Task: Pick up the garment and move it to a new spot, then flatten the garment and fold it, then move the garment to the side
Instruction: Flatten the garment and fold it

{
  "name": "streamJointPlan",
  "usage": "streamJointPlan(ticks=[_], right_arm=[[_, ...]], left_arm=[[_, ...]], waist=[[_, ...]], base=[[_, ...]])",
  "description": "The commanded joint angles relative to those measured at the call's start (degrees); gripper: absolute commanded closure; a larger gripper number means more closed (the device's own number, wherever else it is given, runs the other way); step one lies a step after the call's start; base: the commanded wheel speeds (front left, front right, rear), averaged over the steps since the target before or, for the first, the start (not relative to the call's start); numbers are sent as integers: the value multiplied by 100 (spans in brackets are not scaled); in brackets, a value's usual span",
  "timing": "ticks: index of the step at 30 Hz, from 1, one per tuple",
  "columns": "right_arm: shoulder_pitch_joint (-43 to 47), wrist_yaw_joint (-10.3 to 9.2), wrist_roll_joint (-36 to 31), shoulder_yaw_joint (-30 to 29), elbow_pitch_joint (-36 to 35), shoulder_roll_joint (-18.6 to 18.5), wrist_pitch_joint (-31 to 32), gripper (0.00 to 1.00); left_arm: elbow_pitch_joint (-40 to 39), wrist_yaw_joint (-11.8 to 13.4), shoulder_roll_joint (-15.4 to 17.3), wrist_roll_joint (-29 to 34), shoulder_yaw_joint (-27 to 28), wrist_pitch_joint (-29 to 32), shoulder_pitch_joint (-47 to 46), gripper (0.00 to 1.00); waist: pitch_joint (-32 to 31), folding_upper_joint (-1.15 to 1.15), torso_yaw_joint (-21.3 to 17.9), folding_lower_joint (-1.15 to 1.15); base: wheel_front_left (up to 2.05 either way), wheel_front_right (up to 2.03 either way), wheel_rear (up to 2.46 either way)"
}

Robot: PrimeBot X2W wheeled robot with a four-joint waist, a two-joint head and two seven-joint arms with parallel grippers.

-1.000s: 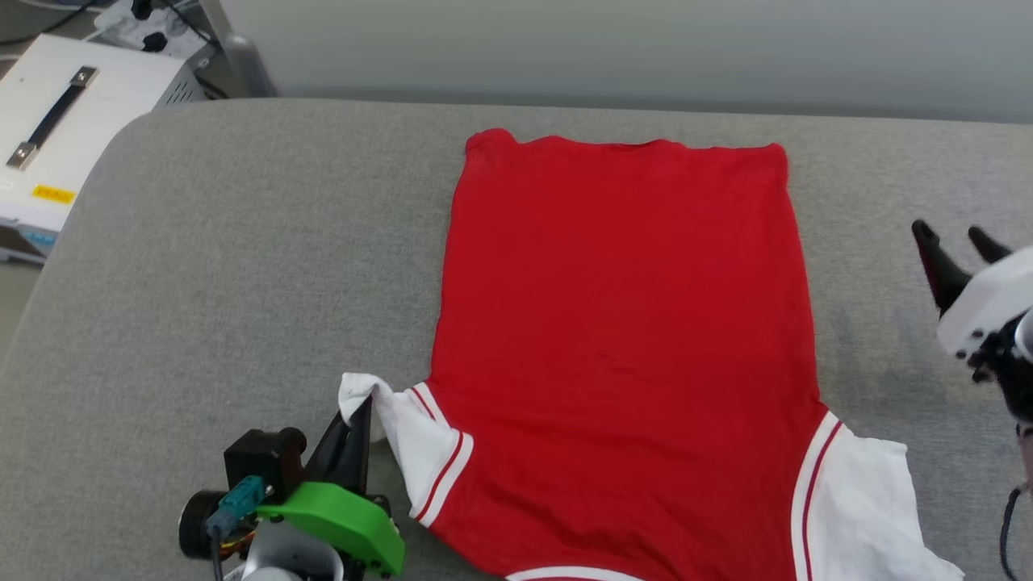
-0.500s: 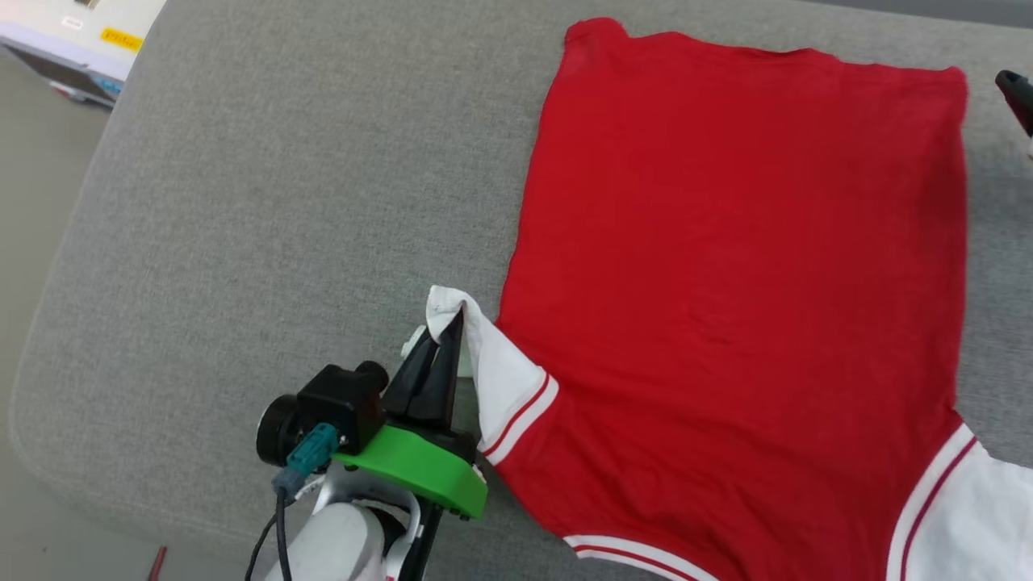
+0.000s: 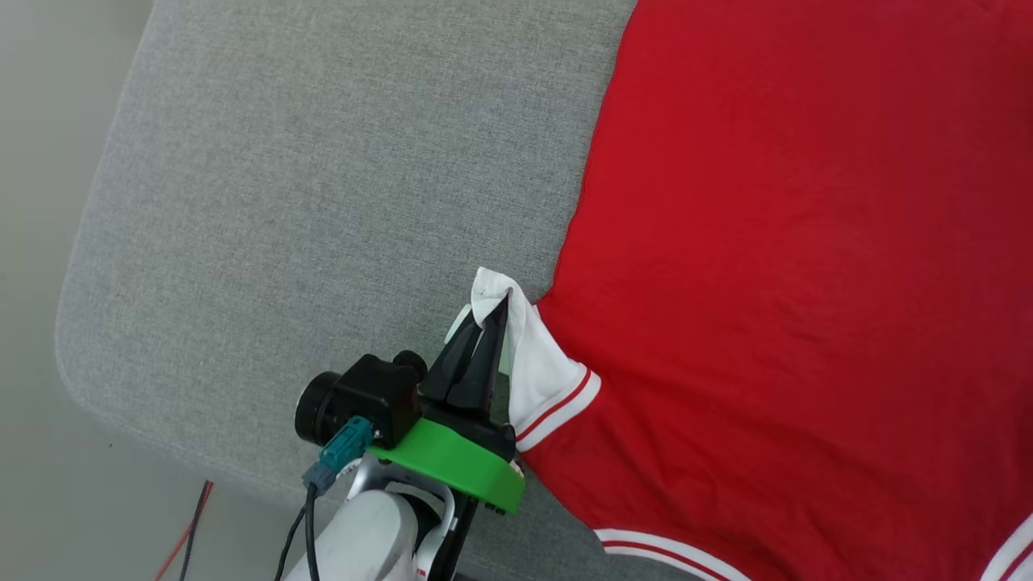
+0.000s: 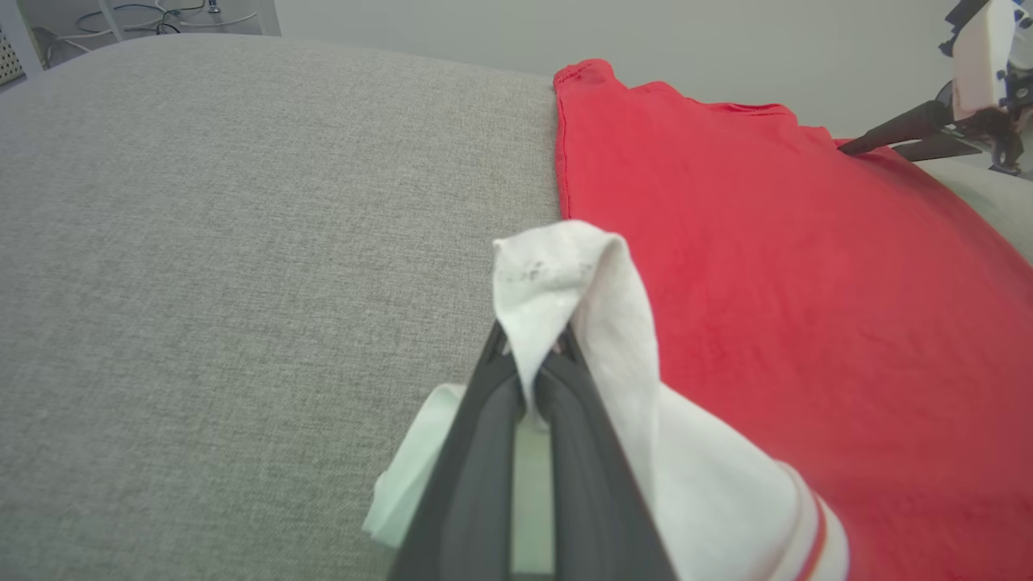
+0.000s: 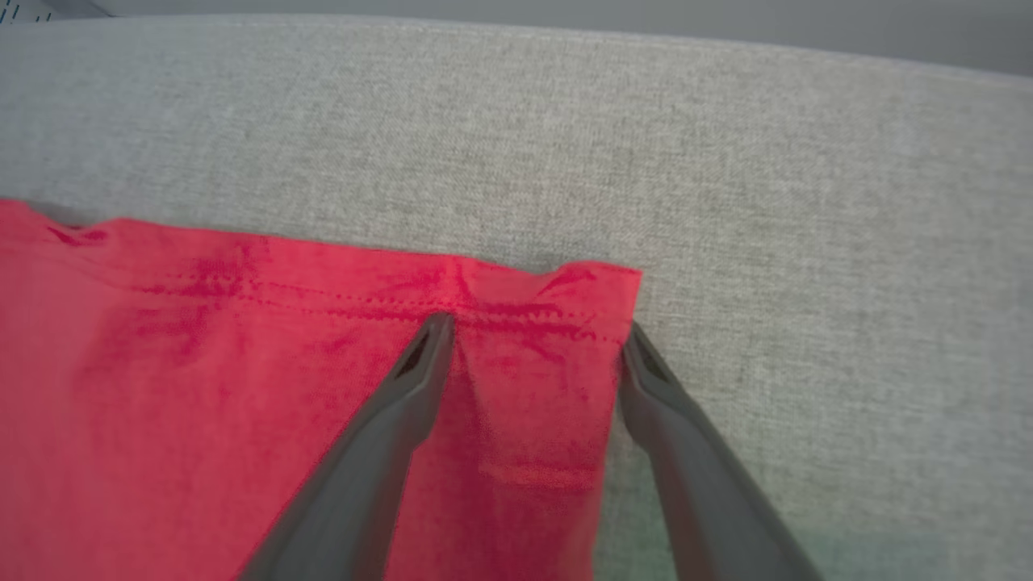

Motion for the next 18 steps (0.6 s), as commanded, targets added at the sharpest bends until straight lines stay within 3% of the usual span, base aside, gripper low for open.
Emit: streamJointPlan(ticks=[1, 2, 3, 4, 12, 18], right_arm=[[271, 2, -19, 154, 324, 119, 376, 0], [286, 2, 17, 169, 385, 110, 505, 0], [294, 2, 57, 186, 461, 94, 673, 70], [296, 2, 71, 208, 510, 71, 792, 100], [169, 2, 98, 350, 444, -177, 954, 100], [267, 2, 73, 581, 165, -403, 874, 100]], left_arm=[[37, -45, -41, 16, -16, -48, -142, 100], [49, -48, -48, 11, -20, -54, -147, 100], [59, -52, -56, 6, -25, -62, -153, 100], [67, -53, -60, 2, -29, -68, -155, 100], [173, -14, -51, -42, -12, -84, -130, 100], [261, 49, 51, -117, 40, -41, 56, 100]], waist=[[105, 0, 108, -1], [104, 0, 114, -1], [99, 0, 126, -1], [92, 0, 137, -1], [-172, 0, 88, -1], [-654, 0, -182, -1]], base=[[0, 0, 0], [0, 0, 0], [0, 0, 0], [0, 0, 0], [0, 0, 0], [0, 0, 0]])
